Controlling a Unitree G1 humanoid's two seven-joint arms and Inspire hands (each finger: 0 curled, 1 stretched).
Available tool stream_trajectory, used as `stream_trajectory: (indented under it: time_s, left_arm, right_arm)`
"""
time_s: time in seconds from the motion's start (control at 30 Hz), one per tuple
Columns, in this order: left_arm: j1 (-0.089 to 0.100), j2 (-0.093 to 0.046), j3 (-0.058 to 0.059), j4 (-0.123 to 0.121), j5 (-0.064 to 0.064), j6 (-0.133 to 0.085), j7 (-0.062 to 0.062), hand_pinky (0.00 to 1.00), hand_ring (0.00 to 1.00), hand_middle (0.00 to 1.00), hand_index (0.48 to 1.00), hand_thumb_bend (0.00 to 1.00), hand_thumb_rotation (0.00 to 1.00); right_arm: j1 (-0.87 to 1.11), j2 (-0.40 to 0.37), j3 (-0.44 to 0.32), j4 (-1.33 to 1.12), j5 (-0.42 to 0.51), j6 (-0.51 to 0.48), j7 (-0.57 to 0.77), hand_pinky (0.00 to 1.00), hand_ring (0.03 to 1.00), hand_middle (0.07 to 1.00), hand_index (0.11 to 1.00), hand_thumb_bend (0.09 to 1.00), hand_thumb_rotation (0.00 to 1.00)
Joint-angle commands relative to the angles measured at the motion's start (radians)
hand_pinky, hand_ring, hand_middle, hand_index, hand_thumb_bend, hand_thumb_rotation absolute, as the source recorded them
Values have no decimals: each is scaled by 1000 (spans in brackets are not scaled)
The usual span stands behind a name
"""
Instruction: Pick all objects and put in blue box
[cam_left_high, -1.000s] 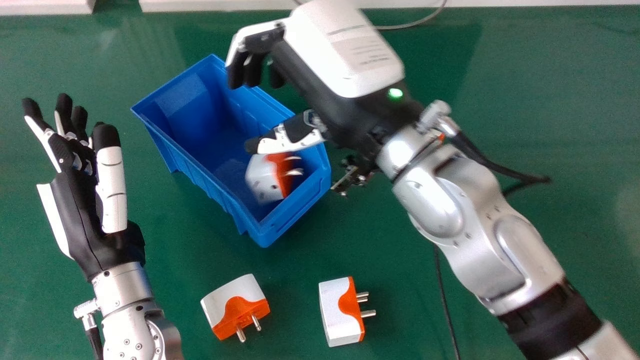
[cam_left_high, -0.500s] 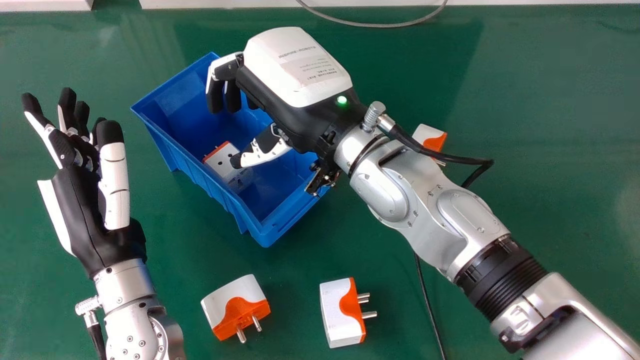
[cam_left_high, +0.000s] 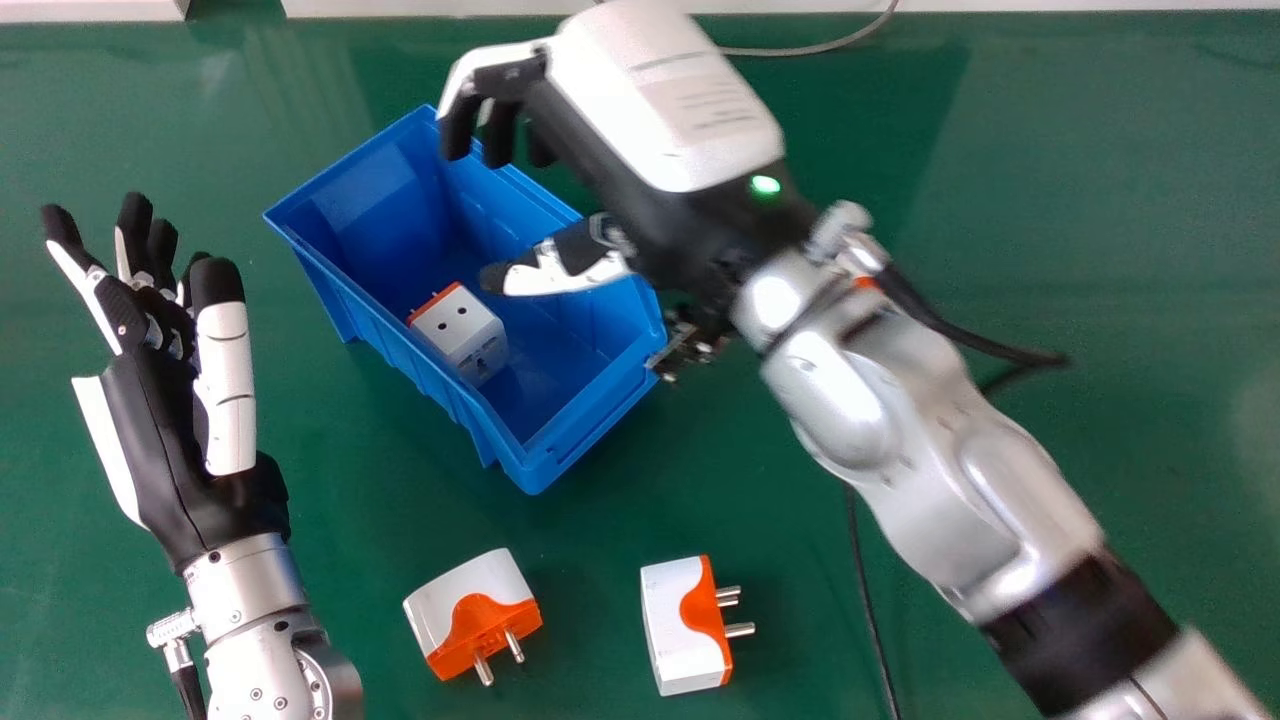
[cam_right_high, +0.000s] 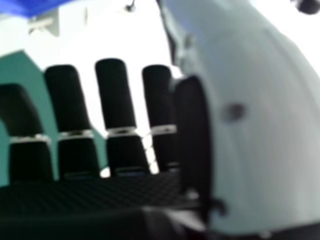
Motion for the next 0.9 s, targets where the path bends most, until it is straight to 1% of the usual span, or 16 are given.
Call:
stream_trajectory:
  time_s: [0.0, 0.03, 0.1, 0.17, 0.23, 0.27, 0.3, 0.33, 0.4, 0.43, 0.47, 0.53, 0.6, 0.63, 0.73, 0.87]
  left_arm:
    - [8, 2, -4, -20, -10, -8, -17, 922, 970, 976, 966, 761, 712]
    - [10, 2, -4, -22, -10, -9, -19, 923, 971, 976, 967, 760, 710]
    - [13, 2, -3, -21, -2, -10, -13, 917, 968, 971, 965, 758, 707]
    - [15, -1, -2, -21, -4, -9, -13, 913, 965, 968, 963, 759, 708]
    - [18, -6, -2, -24, -12, -7, -19, 908, 961, 963, 959, 753, 704]
    - [19, -8, -3, -27, -14, -8, -21, 906, 959, 961, 957, 747, 701]
    - [23, -9, -4, -30, -12, -10, -20, 904, 957, 960, 955, 741, 697]
    - [25, -10, -5, -32, -10, -12, -18, 902, 956, 958, 953, 737, 695]
    - [30, -11, -5, -37, 1, -11, -6, 897, 954, 957, 952, 730, 695]
    - [32, -11, -5, -40, 4, -9, -2, 897, 954, 957, 952, 730, 695]
    - [35, -12, -6, -44, 3, -7, -2, 894, 952, 956, 951, 731, 696]
    - [40, -14, -8, -51, 1, -1, -5, 892, 951, 955, 950, 733, 696]
    - [48, -15, -13, -64, -5, 14, -13, 892, 951, 955, 950, 733, 696]
    - [52, -15, -14, -69, -5, 20, -15, 892, 950, 954, 950, 733, 696]
    - [59, -16, -17, -85, -2, 33, -13, 892, 950, 954, 950, 733, 696]
    - [60, -15, -18, -89, 8, 32, -8, 906, 959, 961, 961, 732, 708]
  right_arm:
    - [62, -15, -41, -146, 31, 24, 38, 326, 426, 495, 530, 494, 0]
    - [87, -21, -49, -184, 31, 34, 50, 318, 424, 505, 527, 493, 0]
    - [150, -39, -67, -273, 36, 58, 86, 301, 418, 518, 527, 491, 0]
    - [226, -47, -87, -361, 55, 89, 128, 294, 413, 516, 531, 491, 0]
    - [291, -58, -102, -430, 90, 113, 181, 296, 411, 510, 536, 491, 0]
    - [319, -66, -108, -467, 102, 135, 218, 297, 409, 506, 537, 491, 0]
    - [348, -80, -113, -499, 108, 147, 250, 301, 409, 502, 539, 491, 0]
    - [367, -89, -116, -522, 110, 156, 272, 302, 406, 497, 538, 491, 0]
    - [430, -122, -119, -571, 124, 177, 336, 307, 405, 492, 536, 493, 0]
    - [451, -133, -120, -588, 129, 184, 359, 307, 405, 492, 536, 493, 0]
    - [475, -148, -121, -605, 127, 189, 382, 307, 407, 493, 536, 493, 0]
    - [521, -173, -119, -642, 116, 211, 432, 306, 408, 496, 534, 493, 0]
    - [571, -186, -108, -680, 88, 241, 471, 306, 408, 496, 534, 493, 0]
    - [589, -187, -102, -692, 81, 251, 481, 306, 410, 500, 530, 493, 0]
    - [642, -184, -77, -720, 49, 281, 508, 306, 410, 500, 530, 493, 0]
    - [671, -175, -34, -724, -2, 307, 533, 315, 424, 507, 531, 494, 0]
